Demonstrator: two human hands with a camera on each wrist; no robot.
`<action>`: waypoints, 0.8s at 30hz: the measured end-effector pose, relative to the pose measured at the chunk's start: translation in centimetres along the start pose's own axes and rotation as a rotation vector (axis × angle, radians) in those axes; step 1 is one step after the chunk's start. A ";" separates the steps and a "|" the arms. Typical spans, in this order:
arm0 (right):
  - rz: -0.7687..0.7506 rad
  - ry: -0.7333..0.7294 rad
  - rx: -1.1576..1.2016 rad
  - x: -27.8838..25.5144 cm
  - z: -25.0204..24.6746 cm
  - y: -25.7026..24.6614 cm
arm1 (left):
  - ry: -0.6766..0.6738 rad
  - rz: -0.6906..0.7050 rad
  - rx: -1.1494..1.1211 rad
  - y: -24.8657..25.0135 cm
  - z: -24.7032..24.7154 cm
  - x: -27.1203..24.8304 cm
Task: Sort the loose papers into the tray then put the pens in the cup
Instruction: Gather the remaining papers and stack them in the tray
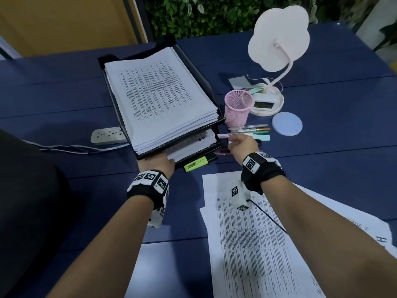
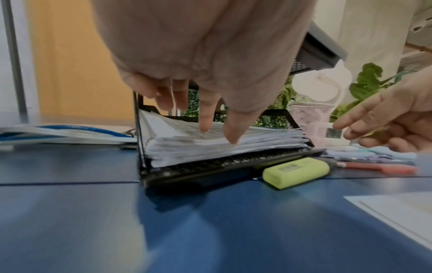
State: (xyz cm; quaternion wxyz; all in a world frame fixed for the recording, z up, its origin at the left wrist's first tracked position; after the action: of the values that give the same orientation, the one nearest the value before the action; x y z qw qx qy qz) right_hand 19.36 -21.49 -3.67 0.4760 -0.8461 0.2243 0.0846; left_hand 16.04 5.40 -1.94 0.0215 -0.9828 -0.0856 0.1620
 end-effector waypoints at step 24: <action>0.245 -0.079 -0.318 -6.8 -9.5 13.3 | -0.243 0.258 -0.211 11.3 5.7 -7.6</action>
State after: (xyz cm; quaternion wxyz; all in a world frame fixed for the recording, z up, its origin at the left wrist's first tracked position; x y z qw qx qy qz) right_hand 6.58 -33.41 -6.38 0.3310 -0.8731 0.2904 0.2095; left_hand 8.97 -6.93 -5.72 -0.1130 -0.9556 0.0224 0.2711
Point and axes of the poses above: each hand's wrist, its own x-axis towards the middle knuckle, its own z-axis out of the palm, y = z × x, the point moved 7 cm from there along x, towards the middle knuckle, and after that the axes turned 4 degrees about z, right-handed, at the moved point
